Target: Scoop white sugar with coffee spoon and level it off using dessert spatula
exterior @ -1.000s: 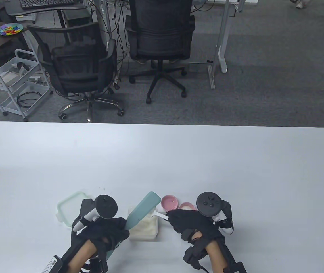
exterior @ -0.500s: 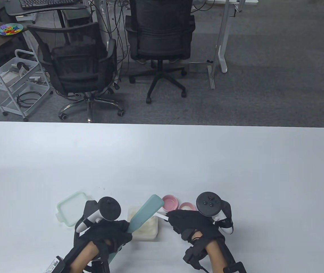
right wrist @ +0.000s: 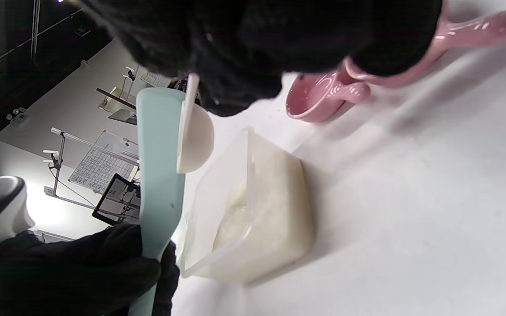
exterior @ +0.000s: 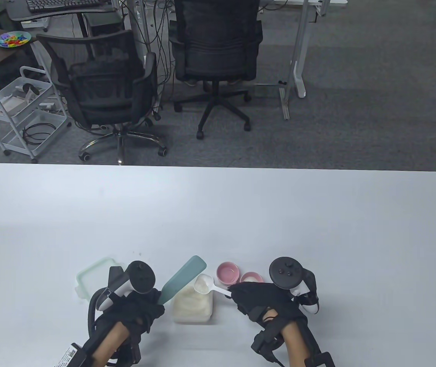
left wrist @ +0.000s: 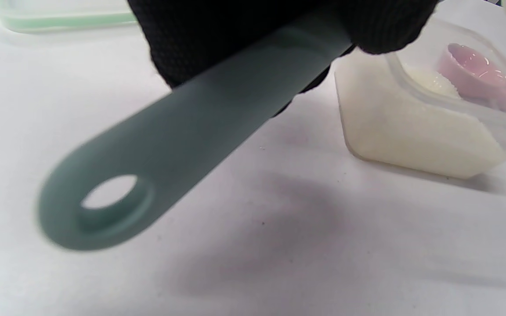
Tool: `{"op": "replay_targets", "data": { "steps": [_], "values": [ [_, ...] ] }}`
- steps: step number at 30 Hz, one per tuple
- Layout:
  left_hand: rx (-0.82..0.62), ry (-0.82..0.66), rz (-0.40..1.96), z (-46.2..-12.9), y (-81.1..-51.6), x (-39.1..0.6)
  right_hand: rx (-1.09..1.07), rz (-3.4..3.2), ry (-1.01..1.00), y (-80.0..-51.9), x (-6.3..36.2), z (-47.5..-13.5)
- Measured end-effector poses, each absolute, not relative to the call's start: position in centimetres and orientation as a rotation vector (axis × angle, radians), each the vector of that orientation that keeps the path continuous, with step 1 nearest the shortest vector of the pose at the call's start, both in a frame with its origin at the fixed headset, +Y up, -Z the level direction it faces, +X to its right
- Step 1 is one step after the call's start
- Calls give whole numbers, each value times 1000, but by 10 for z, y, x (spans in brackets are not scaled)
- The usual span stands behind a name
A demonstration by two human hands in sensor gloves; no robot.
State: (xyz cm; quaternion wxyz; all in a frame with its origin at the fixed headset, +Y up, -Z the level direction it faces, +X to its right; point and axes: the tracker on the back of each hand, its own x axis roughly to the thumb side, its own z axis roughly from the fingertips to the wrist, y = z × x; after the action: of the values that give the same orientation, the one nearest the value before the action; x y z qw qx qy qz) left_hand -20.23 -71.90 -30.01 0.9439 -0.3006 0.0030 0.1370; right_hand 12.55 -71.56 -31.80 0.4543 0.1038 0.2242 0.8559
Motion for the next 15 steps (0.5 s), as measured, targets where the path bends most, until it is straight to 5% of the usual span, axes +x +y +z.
{"op": "replay_targets", "data": {
  "steps": [15],
  "values": [
    [-449,48,267,-295,-704,-202,285,2121,545,-714,122,-317]
  ]
}}
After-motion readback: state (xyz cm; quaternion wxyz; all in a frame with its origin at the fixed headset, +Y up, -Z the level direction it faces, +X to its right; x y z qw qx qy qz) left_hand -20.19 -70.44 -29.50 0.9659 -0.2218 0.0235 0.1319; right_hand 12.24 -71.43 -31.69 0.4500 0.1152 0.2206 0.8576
